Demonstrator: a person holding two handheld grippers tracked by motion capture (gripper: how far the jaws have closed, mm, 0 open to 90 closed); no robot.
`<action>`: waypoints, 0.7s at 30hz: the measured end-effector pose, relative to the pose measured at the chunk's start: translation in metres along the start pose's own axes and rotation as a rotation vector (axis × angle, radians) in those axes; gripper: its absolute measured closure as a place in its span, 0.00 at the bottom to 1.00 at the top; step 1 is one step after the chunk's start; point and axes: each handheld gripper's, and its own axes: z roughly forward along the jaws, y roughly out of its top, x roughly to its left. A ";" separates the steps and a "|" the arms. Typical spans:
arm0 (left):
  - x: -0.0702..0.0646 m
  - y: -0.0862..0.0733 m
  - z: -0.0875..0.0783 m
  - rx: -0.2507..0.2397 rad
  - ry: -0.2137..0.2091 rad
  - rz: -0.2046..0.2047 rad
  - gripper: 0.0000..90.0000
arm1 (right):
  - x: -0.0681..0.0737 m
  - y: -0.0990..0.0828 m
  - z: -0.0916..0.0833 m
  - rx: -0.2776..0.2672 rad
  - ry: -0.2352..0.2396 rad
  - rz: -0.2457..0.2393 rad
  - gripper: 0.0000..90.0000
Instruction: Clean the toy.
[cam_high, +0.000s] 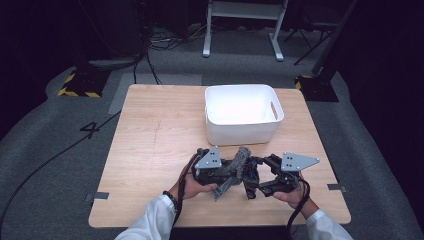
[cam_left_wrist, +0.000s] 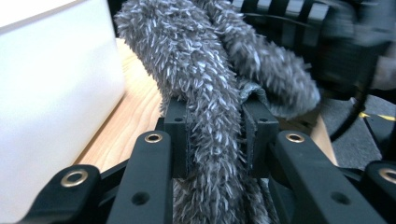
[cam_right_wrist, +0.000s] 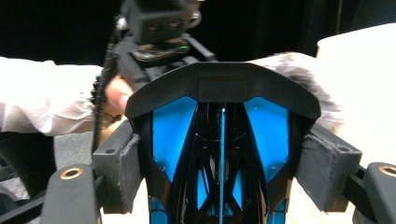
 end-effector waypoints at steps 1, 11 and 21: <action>0.001 -0.001 0.002 0.001 0.001 -0.004 0.77 | 0.001 0.000 0.001 0.001 0.003 -0.003 0.28; 0.005 -0.017 0.025 0.087 -0.031 -0.028 0.76 | 0.009 0.002 0.004 -0.005 0.058 -0.021 0.28; -0.013 -0.029 0.049 0.186 -0.164 -0.002 0.77 | 0.003 0.007 -0.010 -0.047 0.008 -0.017 0.28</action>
